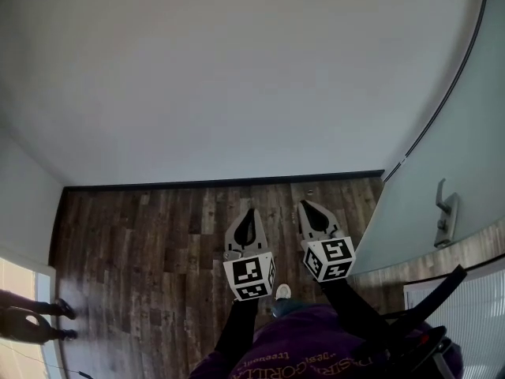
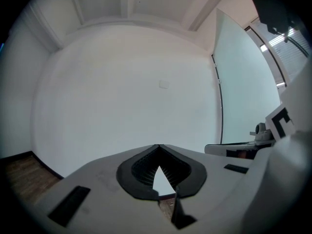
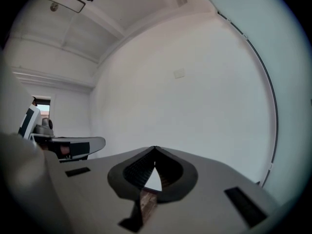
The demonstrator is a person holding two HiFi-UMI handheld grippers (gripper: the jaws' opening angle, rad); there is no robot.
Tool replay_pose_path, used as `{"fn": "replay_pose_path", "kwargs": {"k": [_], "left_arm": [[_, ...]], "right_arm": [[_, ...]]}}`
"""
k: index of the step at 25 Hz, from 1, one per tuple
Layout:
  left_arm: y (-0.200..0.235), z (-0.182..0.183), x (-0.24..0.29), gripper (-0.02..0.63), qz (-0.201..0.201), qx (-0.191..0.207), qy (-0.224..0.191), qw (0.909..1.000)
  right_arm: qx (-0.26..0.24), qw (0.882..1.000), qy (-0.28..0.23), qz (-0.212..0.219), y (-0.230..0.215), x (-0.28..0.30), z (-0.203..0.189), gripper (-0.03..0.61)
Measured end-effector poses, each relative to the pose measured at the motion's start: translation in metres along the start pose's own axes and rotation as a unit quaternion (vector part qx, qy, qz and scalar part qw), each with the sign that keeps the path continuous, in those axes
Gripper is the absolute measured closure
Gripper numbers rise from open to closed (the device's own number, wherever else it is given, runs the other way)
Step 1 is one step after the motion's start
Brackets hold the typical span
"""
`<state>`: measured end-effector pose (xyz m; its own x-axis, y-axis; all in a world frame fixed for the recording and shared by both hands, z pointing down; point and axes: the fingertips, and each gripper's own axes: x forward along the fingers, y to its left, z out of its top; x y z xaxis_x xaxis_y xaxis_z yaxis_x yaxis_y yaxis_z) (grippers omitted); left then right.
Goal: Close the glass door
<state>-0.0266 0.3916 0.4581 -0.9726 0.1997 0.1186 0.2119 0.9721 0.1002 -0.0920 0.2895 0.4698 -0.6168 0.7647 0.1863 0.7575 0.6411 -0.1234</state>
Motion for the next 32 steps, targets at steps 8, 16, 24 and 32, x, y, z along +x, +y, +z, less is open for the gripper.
{"fn": "replay_pose_path", "kwargs": {"k": [8, 16, 24, 32], "left_arm": [[-0.003, 0.002, 0.057, 0.614, -0.013, -0.002, 0.000, 0.9999], [-0.030, -0.001, 0.106, 0.612, -0.061, -0.001, 0.009, 0.9981], [-0.071, 0.000, 0.183, 0.612, -0.161, 0.014, 0.011, 0.9868], [-0.133, 0.018, 0.264, 0.613, -0.292, 0.034, 0.018, 0.9556]], "right_arm": [[0.001, 1.000, 0.003, -0.006, -0.033, 0.042, 0.007, 0.581], [0.008, 0.999, -0.001, -0.048, -0.078, 0.052, 0.010, 0.581], [0.021, 0.991, -0.019, -0.128, -0.139, 0.069, 0.017, 0.581], [0.034, 0.970, -0.048, -0.235, -0.207, 0.087, 0.048, 0.581]]}}
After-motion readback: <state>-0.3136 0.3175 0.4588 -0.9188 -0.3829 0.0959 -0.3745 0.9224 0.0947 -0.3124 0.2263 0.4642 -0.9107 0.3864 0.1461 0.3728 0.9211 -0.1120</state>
